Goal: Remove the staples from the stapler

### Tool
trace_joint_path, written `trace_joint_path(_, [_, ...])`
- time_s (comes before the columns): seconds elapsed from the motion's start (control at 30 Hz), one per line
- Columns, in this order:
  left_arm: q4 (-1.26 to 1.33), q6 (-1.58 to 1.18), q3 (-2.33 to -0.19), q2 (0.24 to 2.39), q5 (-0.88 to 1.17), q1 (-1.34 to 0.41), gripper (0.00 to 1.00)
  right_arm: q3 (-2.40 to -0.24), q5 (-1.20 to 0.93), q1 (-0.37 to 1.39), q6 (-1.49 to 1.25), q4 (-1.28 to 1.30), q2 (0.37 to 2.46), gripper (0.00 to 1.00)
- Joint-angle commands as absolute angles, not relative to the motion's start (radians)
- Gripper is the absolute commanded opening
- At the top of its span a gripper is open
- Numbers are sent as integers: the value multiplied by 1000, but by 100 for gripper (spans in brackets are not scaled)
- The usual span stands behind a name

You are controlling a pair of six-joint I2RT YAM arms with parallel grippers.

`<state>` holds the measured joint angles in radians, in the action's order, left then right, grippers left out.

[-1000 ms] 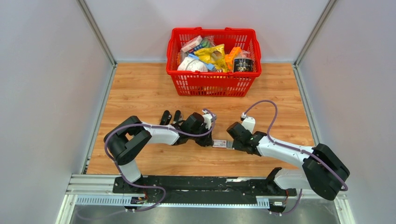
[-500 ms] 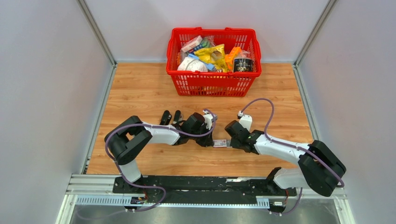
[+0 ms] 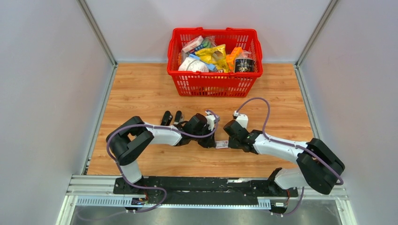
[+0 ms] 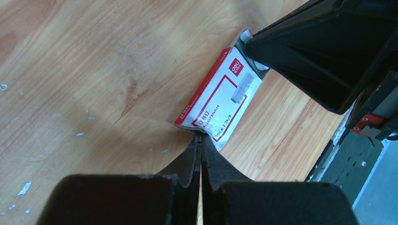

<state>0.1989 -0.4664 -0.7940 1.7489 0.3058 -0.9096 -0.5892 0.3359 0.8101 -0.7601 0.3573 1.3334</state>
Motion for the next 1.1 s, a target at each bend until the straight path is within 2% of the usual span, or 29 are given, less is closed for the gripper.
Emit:
trace_joint_path(0.0, [110,-445,-790,1786,296,-928,0,-598,276,831,-755,337,1371,0])
trace_joint_path(0.43, [117,-449,-788,1786,291,-940,0,-634,279,897,-772,330,1402,1])
trace_joint_path(0.5, [115,-449,-787,1786,288,-942,0,-640,299,894,-770,356,1382,4])
trace_joint_path(0.67, [106,-443,-776,1773,272,-943,0,-649,371,894,-764,445,1296,22])
trace_joint_path(1.07, [106,-452,-759,1753,261,-951,0,-623,449,893,-787,548,1183,26])
